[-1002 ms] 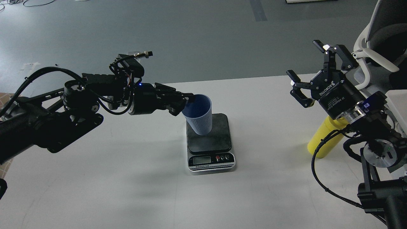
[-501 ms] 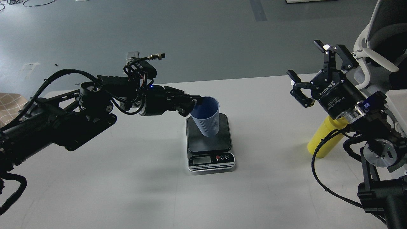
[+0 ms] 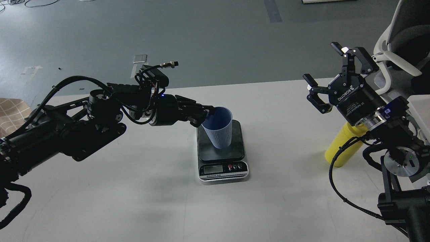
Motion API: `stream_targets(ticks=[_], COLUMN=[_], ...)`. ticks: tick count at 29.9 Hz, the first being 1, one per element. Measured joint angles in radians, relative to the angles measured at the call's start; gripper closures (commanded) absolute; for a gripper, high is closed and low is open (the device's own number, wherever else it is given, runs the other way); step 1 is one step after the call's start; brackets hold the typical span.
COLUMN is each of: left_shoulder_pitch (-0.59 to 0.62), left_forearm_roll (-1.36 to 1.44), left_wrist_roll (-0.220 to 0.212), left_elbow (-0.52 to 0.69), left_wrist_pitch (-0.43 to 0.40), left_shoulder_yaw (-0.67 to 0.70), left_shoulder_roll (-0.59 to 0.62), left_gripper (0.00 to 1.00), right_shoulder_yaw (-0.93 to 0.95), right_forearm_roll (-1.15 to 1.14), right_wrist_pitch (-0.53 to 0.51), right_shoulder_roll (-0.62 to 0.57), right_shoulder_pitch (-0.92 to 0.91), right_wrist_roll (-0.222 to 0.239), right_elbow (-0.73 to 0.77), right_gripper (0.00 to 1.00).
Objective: Pour seasoning into cup on scale with both arms
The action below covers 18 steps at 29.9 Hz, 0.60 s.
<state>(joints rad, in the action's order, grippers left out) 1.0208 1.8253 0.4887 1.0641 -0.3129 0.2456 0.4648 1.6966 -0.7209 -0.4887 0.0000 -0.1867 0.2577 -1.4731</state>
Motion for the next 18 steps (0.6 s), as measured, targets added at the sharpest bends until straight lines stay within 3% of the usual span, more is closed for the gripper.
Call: stream_targets(ticks=[6, 11, 14, 18], left_shoulder_pitch=[0.0, -0.004, -0.005, -0.004], left_forearm_roll=[-0.006, -0.01, -0.01, -0.014], left_wrist_roll=[0.0, 0.0, 0.0, 0.0], left_elbow=[0.0, 0.0, 0.0, 0.001], left_wrist_pitch=[0.0, 0.0, 0.001, 0.001], left_shoulder_yaw=[0.0, 0.002, 0.004, 0.007], left_shoulder_roll=[0.0, -0.001, -0.002, -0.002], left_gripper=[0.88, 0.85, 0.76, 0.55], right_shoulder_yaw=[0.001, 0.002, 0.002, 0.002], right_forearm_roll=[0.0, 0.0, 0.0, 0.0], right_wrist_pitch=[0.0, 0.0, 0.0, 0.0], right_shoulder_roll=[0.0, 0.0, 0.0, 0.0], right_shoulder_pitch=[-0.002, -0.004, -0.004, -0.004], right_wrist_roll=[0.0, 0.0, 0.0, 0.001], right_elbow=[-0.001, -0.001, -0.001, -0.001], right_gripper=[0.0, 0.0, 0.0, 0.0])
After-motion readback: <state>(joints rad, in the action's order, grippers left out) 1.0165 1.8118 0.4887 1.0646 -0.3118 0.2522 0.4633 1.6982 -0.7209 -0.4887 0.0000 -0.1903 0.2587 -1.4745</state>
